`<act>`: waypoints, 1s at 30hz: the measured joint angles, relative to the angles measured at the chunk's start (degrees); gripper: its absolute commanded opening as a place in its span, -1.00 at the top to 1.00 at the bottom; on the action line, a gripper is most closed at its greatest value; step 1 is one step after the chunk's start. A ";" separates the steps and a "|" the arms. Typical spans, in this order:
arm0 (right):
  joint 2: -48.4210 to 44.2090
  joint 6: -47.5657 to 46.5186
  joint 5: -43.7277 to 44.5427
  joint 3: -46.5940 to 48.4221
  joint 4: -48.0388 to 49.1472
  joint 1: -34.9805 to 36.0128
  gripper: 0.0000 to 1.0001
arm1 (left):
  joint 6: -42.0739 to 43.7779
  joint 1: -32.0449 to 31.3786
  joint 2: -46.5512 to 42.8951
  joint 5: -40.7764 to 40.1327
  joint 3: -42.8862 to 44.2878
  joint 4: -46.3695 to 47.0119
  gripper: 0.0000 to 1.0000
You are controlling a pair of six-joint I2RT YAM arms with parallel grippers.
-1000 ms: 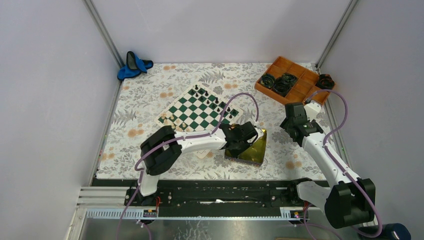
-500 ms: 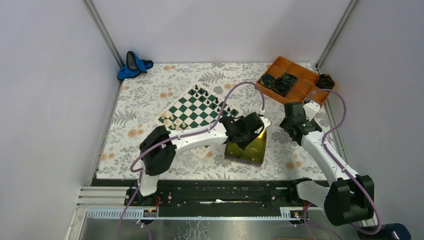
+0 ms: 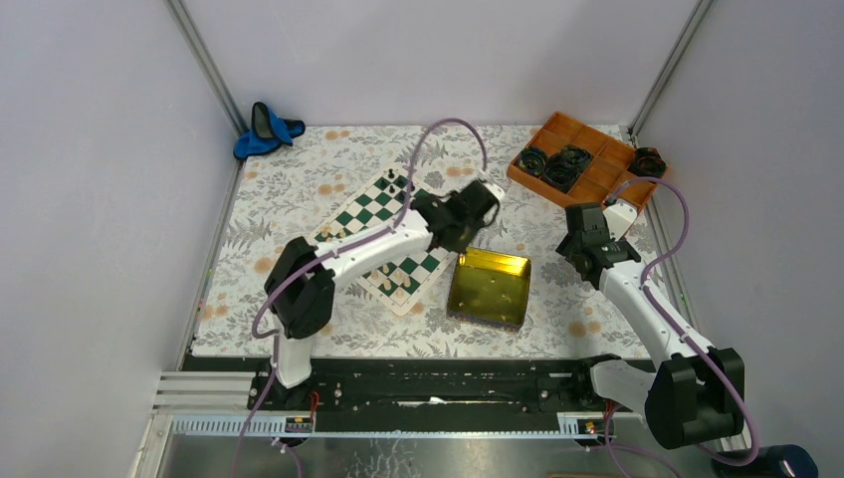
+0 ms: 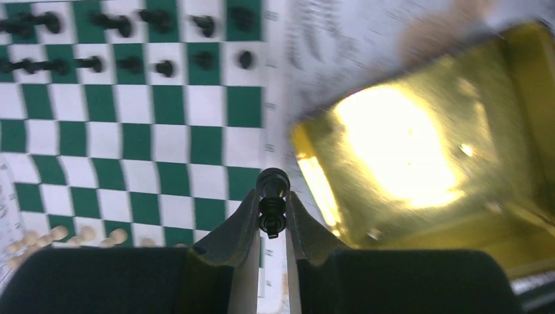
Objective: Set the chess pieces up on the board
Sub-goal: Place the chess piece on the chessboard.
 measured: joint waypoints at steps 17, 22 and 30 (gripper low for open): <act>0.26 0.24 -1.64 3.34 -0.39 0.00 -0.18 | -4.42 21.97 11.52 -1.18 16.76 -0.55 1.00; 0.28 0.24 -2.16 3.87 -0.59 0.00 -0.17 | -5.55 23.85 18.38 -0.02 21.20 -0.92 1.00; 0.76 0.24 -2.86 3.89 -1.16 0.00 -0.18 | -6.58 25.86 23.63 1.22 28.50 -1.40 1.00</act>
